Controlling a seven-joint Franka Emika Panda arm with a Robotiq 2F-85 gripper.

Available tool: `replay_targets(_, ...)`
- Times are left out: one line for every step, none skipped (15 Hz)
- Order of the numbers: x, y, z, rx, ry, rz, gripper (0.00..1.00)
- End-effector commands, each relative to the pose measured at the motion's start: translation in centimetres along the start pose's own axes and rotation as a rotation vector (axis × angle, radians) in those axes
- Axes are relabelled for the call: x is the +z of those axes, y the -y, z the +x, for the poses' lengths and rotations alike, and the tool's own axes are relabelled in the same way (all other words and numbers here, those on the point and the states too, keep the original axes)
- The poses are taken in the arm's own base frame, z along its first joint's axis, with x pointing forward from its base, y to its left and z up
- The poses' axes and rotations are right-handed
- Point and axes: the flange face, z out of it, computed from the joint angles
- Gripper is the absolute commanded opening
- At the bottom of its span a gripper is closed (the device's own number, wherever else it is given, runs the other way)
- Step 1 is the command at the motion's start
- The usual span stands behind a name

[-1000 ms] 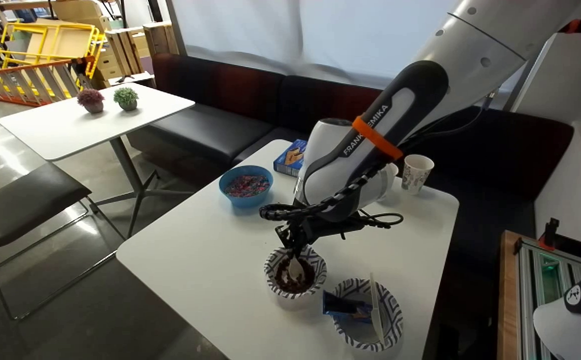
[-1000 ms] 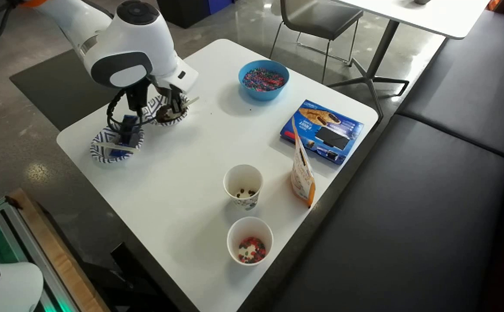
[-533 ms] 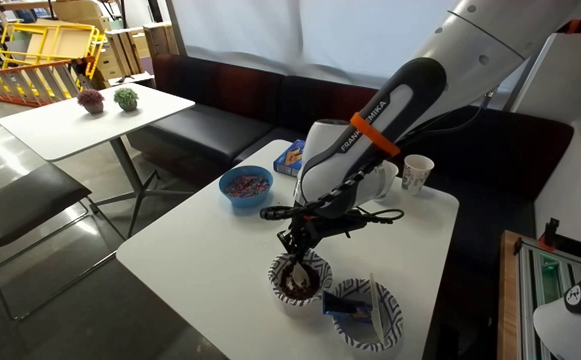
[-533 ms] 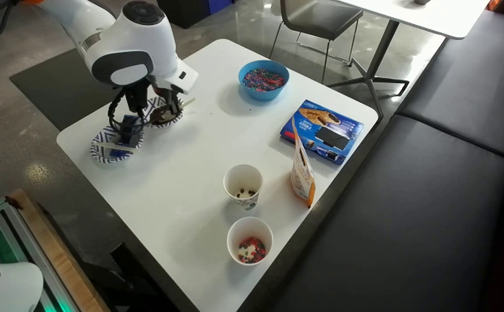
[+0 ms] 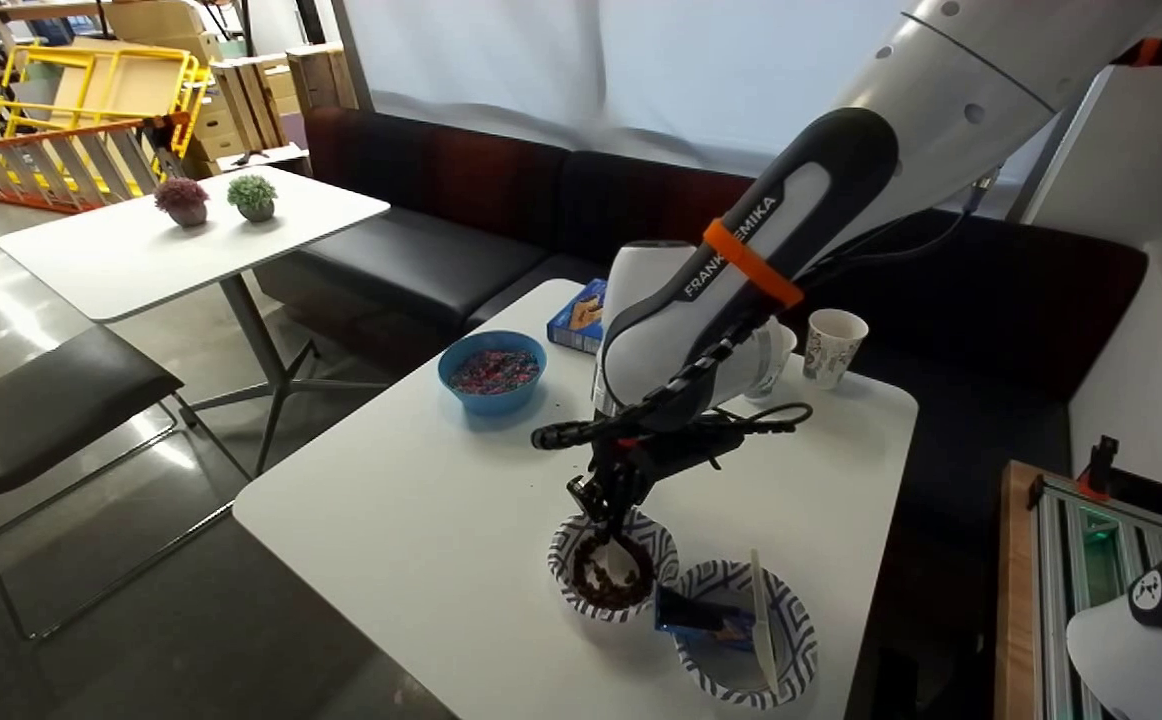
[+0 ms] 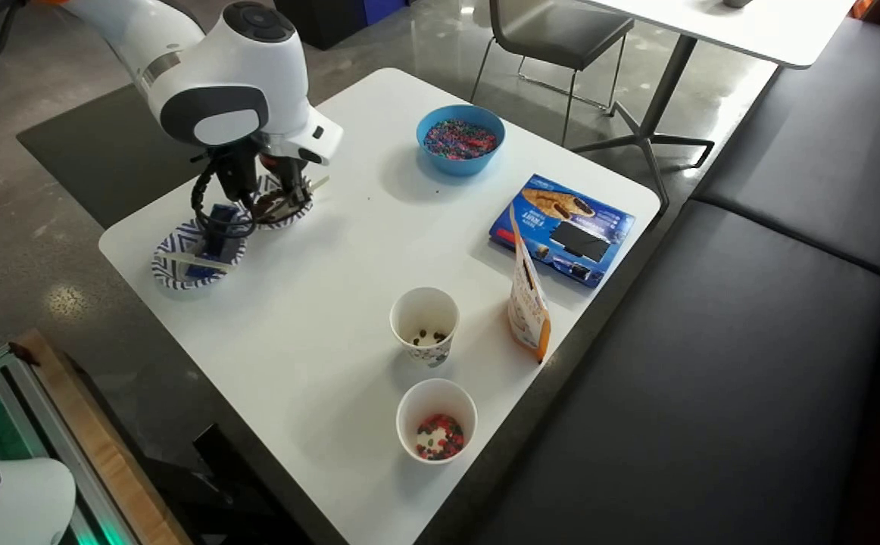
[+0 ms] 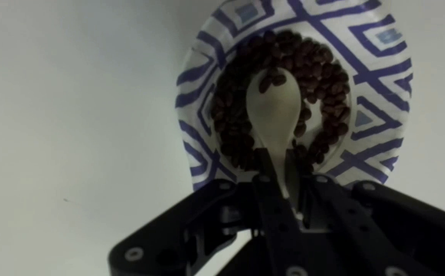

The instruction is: Pick up the spoon, scoop some objects from the bowl and put them in the cup on the right

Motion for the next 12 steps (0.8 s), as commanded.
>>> replay_targets(0.7, -0.6, -1.2, -0.056, 0.065, -0.046, 0.04)
replay_targets(0.7, -0.6, -1.3, -0.071, 0.078, -0.053, 0.04)
replay_targets(0.6, -0.6, -1.4, -0.080, 0.084, -0.059, 0.04)
replay_targets(0.6, -0.6, -1.5, -0.090, 0.088, -0.064, 0.04)
replay_targets(0.6, -0.5, -1.6, -0.097, 0.096, -0.068, 0.04)
replay_targets(0.6, -0.4, -1.7, -0.106, 0.111, -0.069, 0.04)
replay_targets(0.7, -0.4, -1.9, -0.112, 0.124, -0.070, 0.04)
replay_targets(0.7, -0.2, -2.0, -0.116, 0.140, -0.063, 0.04)
replay_targets(0.6, -0.2, -2.1, -0.118, 0.151, -0.059, 0.04)
replay_targets(0.6, -0.1, -2.2, -0.120, 0.159, -0.051, 0.04)
replay_targets(0.5, 0.0, -2.1, -0.117, 0.161, -0.042, 0.04)
replay_targets(0.4, 0.1, -2.1, -0.112, 0.169, -0.030, 0.04)
